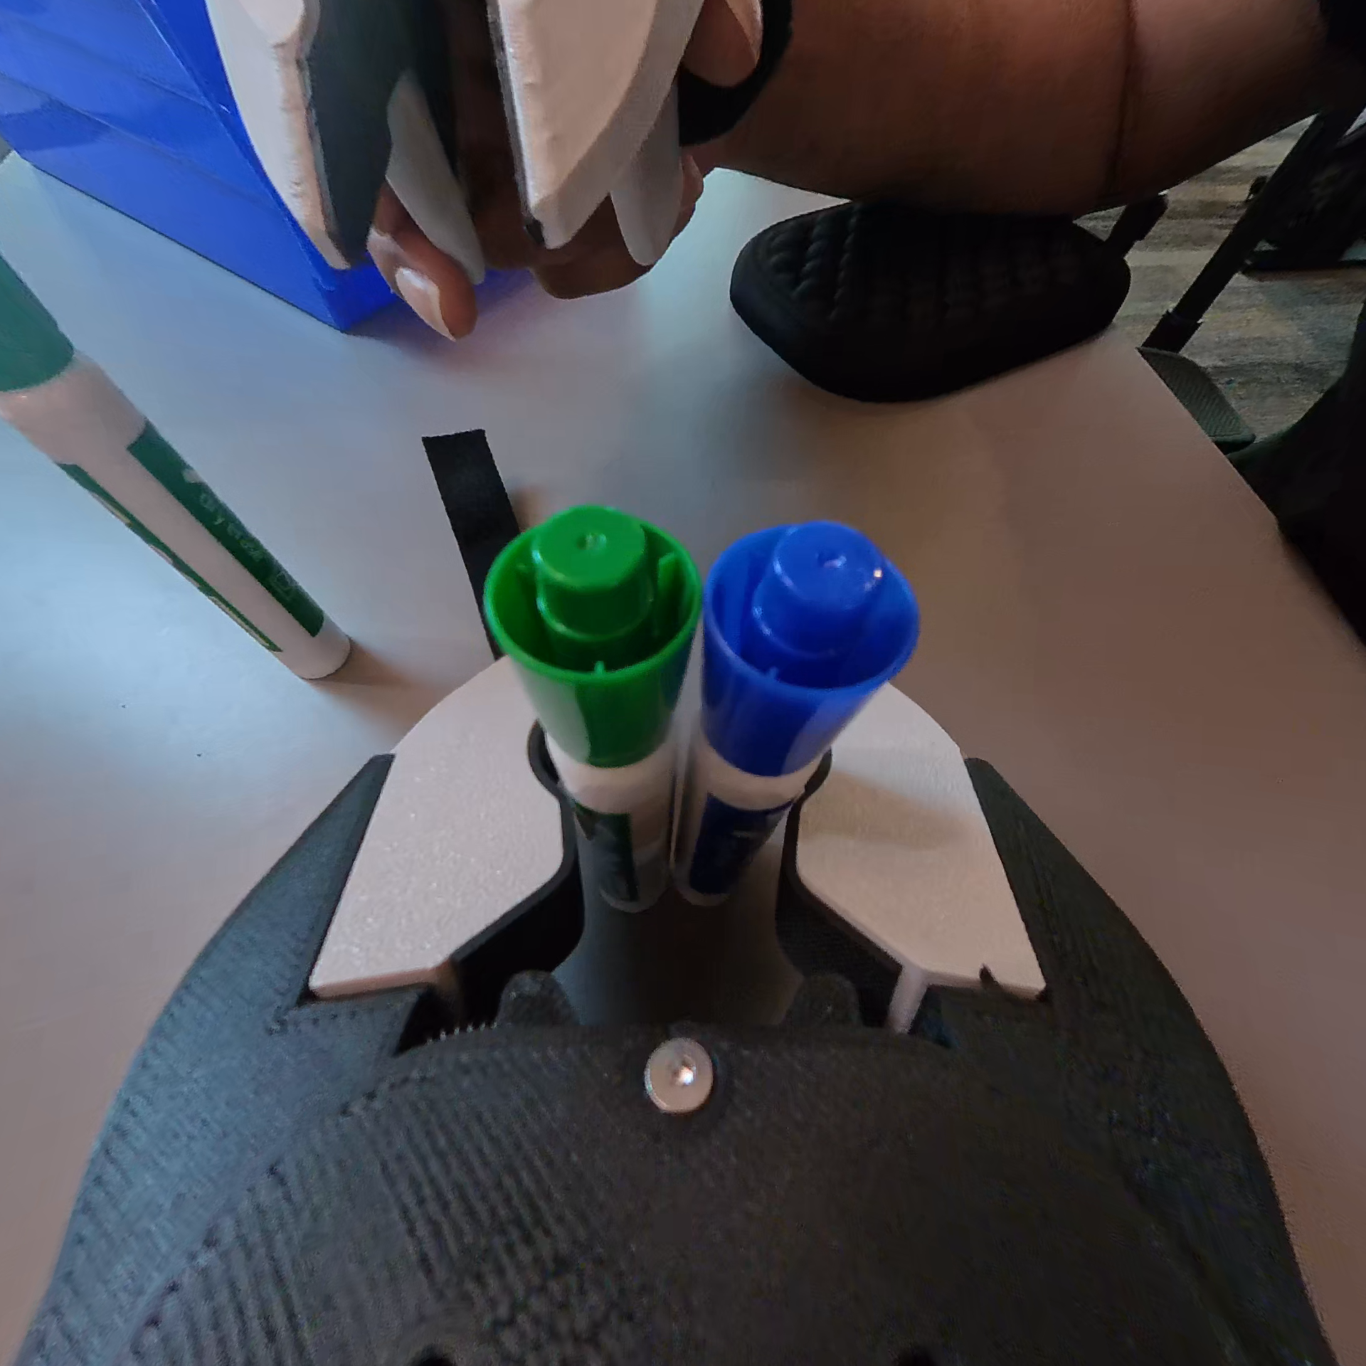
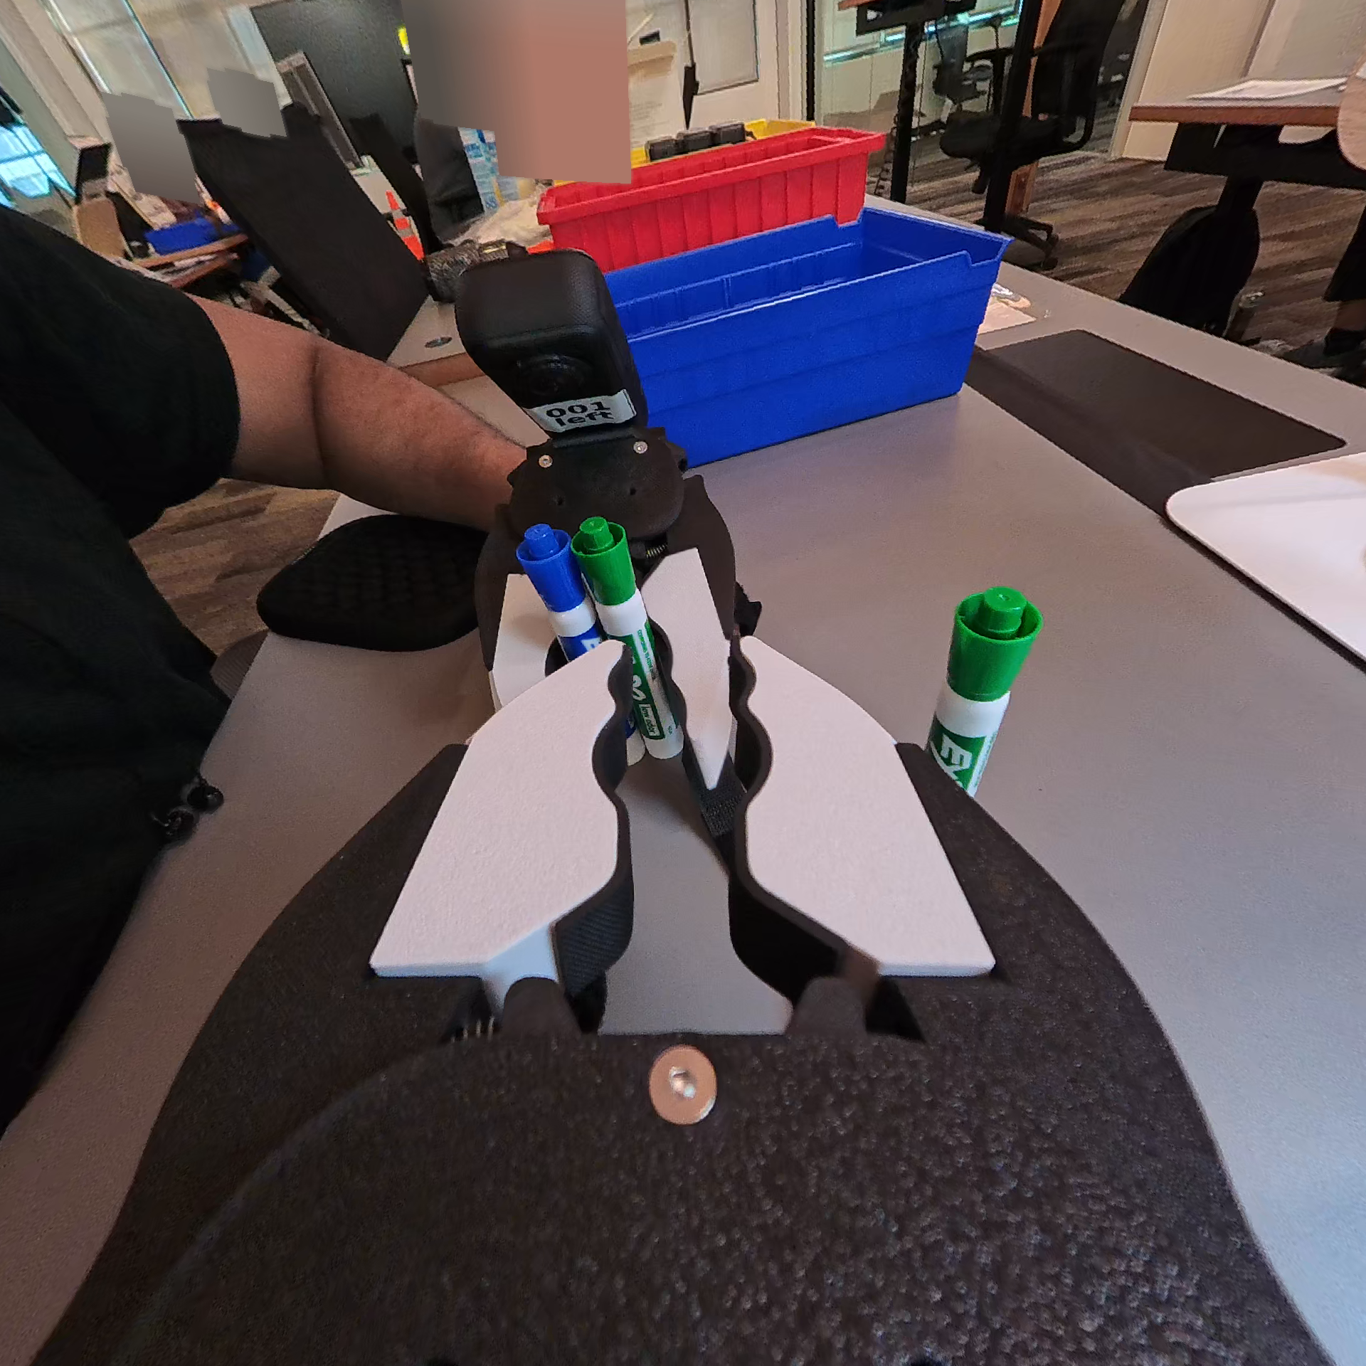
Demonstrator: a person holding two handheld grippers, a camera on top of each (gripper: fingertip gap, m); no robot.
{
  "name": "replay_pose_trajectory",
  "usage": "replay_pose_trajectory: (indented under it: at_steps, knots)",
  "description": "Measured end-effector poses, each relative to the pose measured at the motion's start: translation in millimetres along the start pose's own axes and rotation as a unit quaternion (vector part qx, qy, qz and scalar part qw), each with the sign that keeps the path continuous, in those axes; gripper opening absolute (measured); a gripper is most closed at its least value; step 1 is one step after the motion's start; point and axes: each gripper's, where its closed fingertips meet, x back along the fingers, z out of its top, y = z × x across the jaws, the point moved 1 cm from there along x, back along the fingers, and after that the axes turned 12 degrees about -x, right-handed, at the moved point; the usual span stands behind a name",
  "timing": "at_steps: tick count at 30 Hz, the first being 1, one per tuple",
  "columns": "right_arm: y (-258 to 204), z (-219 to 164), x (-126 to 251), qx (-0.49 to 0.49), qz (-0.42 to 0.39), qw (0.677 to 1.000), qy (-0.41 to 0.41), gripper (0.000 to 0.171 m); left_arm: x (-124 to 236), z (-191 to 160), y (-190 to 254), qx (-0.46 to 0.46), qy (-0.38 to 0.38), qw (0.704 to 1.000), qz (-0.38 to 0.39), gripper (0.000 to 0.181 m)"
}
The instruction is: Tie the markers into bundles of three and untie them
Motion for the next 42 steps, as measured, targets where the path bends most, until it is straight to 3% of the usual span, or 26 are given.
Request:
replay_pose_trajectory:
  at_steps: [22, 33, 37, 42]
  knots:
    - [-2, -5, -4, -0.001, 0.004, 1.0, -0.009, 0.024, 1, 0, -4, 0.004, 0.001, 1.0, 0.019, 0.041]
    - [-2, -16, -9, 0.013, -0.001, 0.999, -0.039, 0.025, 0, 0, -5, 0.001, -0.006, 1.0, 0.028, 0.04]
    - [-7, -13, -9, 0.044, -0.006, 0.998, -0.037, 0.03, 4, -5, -9, -0.021, -0.057, 0.997, 0.043, 0.04]
    - [-21, -8, -15, 0.164, -0.048, 0.985, -0.035, 0.035, 20, -14, -15, -0.044, -0.164, 0.985, 0.04, 0.04]
